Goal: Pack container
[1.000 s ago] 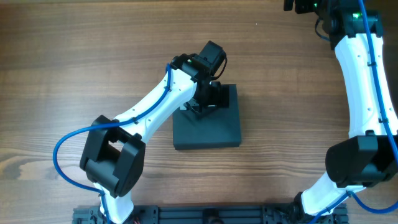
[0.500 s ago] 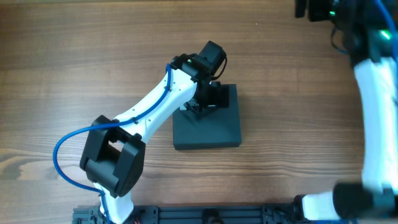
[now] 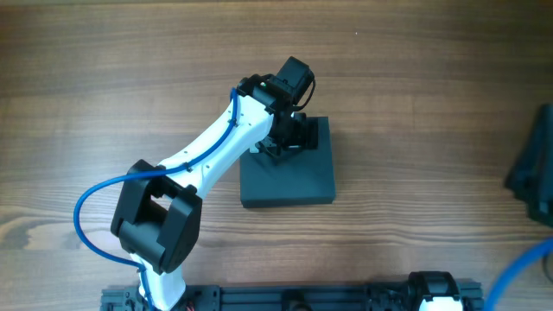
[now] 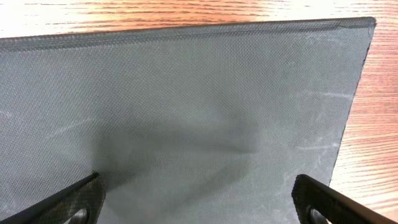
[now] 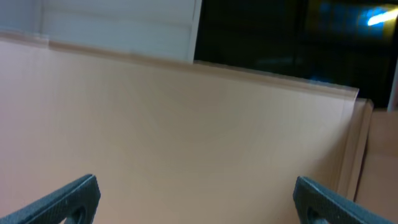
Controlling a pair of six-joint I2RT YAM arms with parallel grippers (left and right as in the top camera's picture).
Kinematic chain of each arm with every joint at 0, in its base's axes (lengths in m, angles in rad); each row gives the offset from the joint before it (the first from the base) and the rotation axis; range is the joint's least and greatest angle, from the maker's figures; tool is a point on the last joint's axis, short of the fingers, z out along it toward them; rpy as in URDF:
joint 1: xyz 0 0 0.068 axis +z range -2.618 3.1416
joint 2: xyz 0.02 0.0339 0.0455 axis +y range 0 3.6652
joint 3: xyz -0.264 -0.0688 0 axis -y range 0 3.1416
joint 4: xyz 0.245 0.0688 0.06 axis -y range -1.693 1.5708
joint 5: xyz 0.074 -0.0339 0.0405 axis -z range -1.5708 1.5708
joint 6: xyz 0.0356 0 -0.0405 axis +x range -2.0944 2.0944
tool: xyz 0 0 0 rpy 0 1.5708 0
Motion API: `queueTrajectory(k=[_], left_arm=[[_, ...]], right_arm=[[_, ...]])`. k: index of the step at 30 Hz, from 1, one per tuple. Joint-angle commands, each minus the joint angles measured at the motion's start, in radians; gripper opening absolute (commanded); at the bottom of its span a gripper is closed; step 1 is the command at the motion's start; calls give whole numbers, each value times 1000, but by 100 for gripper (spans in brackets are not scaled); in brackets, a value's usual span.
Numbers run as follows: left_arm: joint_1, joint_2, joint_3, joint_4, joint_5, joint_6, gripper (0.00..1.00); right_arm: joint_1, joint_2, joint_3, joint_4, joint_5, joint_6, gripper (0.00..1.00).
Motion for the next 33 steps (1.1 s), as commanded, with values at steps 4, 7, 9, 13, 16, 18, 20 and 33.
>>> queueTrajectory(k=[4, 7, 9, 13, 16, 18, 20, 33], left_arm=[[24, 45, -37, -6, -87, 8, 100], [24, 45, -37, -6, -87, 8, 100], [24, 45, -37, -6, -87, 8, 100], [24, 45, -37, -6, -87, 8, 100], [24, 45, -37, -6, -87, 8, 100], [24, 45, -37, -6, -87, 8, 100], [24, 45, -37, -6, -87, 8, 100], [24, 45, -37, -6, -87, 8, 100]], right_arm=[[3, -392, -830, 458, 32, 327, 100], [3, -546, -1094, 603, 32, 373, 100], [3, -595, -1184, 635, 32, 348, 100], [3, -609, -1326, 696, 40, 349, 100], [3, -610, -1389, 739, 40, 349, 100], [3, -619, -1421, 748, 40, 350, 100], [3, -642, -1440, 731, 41, 351, 100], [3, -640, -1440, 447, 106, 351, 100]])
